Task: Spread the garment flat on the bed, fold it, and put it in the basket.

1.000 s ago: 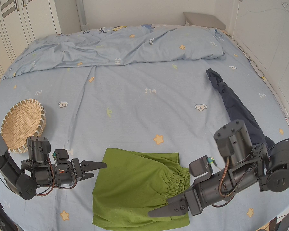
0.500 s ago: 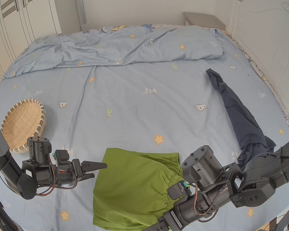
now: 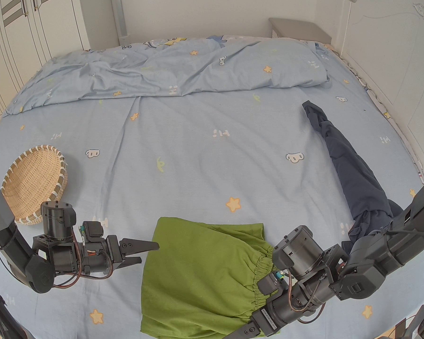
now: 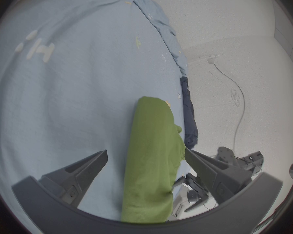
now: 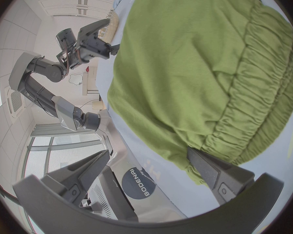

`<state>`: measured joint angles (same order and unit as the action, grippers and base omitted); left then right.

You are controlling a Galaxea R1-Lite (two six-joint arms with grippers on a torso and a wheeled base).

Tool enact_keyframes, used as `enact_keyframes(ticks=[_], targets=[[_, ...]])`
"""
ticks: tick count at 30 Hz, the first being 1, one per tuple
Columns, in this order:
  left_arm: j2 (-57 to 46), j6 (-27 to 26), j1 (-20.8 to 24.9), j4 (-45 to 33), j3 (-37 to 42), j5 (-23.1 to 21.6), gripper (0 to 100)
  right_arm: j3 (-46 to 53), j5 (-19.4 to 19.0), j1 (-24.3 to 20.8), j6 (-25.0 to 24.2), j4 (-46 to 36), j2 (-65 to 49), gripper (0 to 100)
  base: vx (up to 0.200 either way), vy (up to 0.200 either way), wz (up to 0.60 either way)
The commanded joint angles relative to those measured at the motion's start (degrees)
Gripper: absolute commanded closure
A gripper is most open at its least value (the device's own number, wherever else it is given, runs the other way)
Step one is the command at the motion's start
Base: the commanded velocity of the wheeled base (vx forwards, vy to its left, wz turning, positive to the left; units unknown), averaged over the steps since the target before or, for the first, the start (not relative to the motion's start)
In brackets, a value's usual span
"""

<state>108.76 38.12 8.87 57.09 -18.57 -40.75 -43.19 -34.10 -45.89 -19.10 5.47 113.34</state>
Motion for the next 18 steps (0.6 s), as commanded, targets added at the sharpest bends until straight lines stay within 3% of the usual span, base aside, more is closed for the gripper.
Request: enact_keyframes(ticks=[1, 6, 18], targets=[[0.04, 0.02, -0.09, 0.04, 0.72, -2.4, 0, 2.15, 0.26, 3.26, 1.79, -0.02, -0.57, 0, 0.0, 0.0, 0.0], [0.04, -0.5, 0.09, 0.04, 1.6, -5.39, 0, 4.43, 0.0, 4.93, 2.14, 0.06, -3.03, 0, 0.0, 0.0, 0.0], [-0.4, -3.49, 0.09, -0.14, 3.8, -5.57, 0, 2.67, 0.08, 5.02, 0.21, -0.55, -20.08, 0, 0.0, 0.0, 0.0]])
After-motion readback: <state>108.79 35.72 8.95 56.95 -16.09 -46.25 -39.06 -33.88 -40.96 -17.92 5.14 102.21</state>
